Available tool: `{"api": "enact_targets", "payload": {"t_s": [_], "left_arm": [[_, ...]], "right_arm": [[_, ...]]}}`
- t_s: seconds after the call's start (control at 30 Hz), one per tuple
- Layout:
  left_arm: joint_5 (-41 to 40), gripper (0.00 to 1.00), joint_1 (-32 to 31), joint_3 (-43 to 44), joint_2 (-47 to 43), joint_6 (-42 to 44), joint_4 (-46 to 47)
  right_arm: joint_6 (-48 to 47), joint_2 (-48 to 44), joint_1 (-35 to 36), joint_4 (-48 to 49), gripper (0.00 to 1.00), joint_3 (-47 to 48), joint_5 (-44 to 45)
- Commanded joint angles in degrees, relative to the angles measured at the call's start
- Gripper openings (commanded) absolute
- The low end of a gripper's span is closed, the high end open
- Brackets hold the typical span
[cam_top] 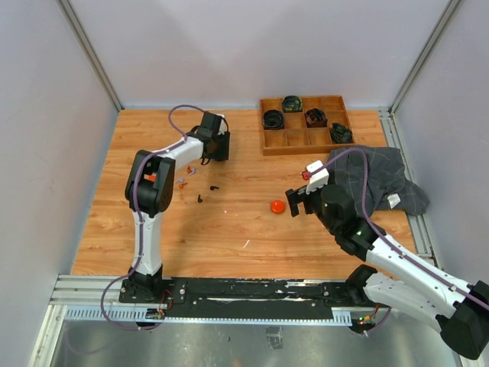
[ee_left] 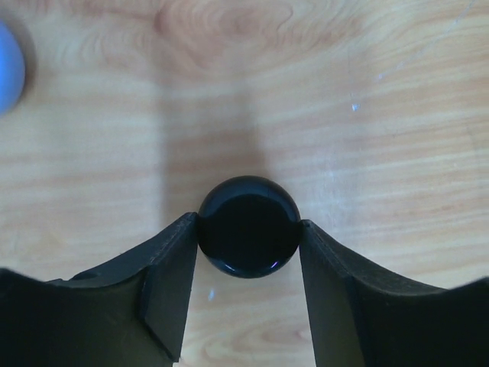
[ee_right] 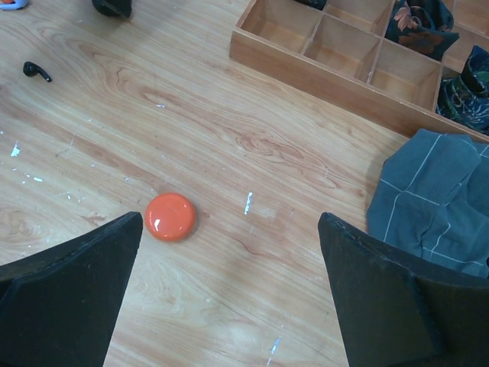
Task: Insert the wireless bluetooth earbuds into the charging case
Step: Pick up the charging case at the center of the board.
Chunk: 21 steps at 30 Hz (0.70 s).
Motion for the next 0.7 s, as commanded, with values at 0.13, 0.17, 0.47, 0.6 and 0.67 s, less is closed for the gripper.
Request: {"api": "enact_targets", "payload": {"t_s": [0.13, 0.17, 0.47, 0.6, 0.67], "left_arm": [[2.9, 0.56, -0.6, -13.2, -15.7, -16.1, 5.2], [3.6, 0.56, -0.7, -14.7, -17.3, -17.6, 5.8], [12.4, 0.56, -3.8, -32.9, -31.2, -36.5, 19.3], [12.6, 0.55, -5.7, -40.0, -37.9, -45.8, 25.7], [12.2, 0.55, -6.1, -43.0, -40.7, -49.8, 28.4]], "right_arm": [[2.3, -1.5, -0.7, -1.0, 0.99, 2.8, -4.4], [2.3, -1.7, -0.7, -0.8, 0.99, 2.9, -4.7], [3.8, -0.9, -0.7, 9.7, 1.00, -0.8, -11.4], [6.2, 0.8, -0.7, 15.9, 0.99, -2.5, -14.4], [7.7, 2.2, -0.7, 18.8, 0.99, -3.1, -16.3]]}}
